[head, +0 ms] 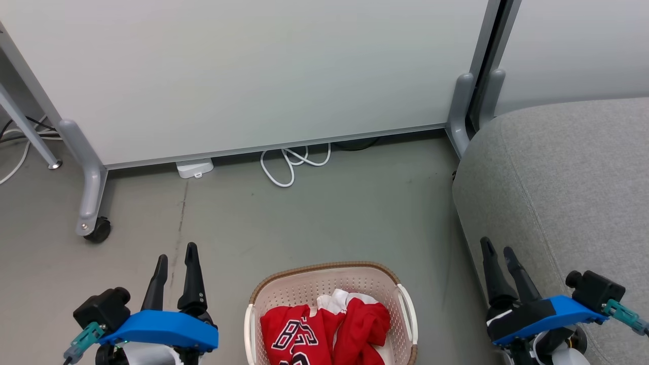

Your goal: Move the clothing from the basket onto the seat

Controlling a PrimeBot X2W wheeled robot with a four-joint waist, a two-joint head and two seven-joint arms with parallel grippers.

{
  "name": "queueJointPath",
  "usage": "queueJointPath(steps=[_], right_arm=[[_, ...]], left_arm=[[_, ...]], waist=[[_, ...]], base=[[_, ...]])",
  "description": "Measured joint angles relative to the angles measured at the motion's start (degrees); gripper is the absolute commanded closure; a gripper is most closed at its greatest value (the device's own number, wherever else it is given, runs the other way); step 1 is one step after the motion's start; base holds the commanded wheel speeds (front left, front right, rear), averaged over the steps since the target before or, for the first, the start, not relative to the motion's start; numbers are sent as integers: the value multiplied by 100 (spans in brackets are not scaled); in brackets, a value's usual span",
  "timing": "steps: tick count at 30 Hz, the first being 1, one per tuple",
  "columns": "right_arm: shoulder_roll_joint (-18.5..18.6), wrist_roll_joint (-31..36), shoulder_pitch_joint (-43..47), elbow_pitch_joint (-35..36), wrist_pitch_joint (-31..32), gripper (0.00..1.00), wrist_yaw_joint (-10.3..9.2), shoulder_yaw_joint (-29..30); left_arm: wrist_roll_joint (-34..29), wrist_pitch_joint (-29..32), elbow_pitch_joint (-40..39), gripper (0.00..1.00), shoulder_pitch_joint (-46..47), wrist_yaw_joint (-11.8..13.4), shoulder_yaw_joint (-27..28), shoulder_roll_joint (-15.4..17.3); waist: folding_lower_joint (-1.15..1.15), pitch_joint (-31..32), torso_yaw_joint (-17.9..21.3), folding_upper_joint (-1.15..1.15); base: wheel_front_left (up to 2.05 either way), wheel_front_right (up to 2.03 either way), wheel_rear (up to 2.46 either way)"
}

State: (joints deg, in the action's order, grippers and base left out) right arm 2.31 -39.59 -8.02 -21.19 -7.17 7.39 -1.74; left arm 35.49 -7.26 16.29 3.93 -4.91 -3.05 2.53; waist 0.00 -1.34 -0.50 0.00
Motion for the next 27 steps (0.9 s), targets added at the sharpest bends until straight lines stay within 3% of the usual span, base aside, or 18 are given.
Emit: queueJointPath(steps=[27], right_arm=[[16,1550,-124,-156,-298,0,1,-55]], left_arm=[[-1394,-357,68,0,86,-53,-147,19]], waist=[[0,-12,-16,0]], base=[[0,0,0]])
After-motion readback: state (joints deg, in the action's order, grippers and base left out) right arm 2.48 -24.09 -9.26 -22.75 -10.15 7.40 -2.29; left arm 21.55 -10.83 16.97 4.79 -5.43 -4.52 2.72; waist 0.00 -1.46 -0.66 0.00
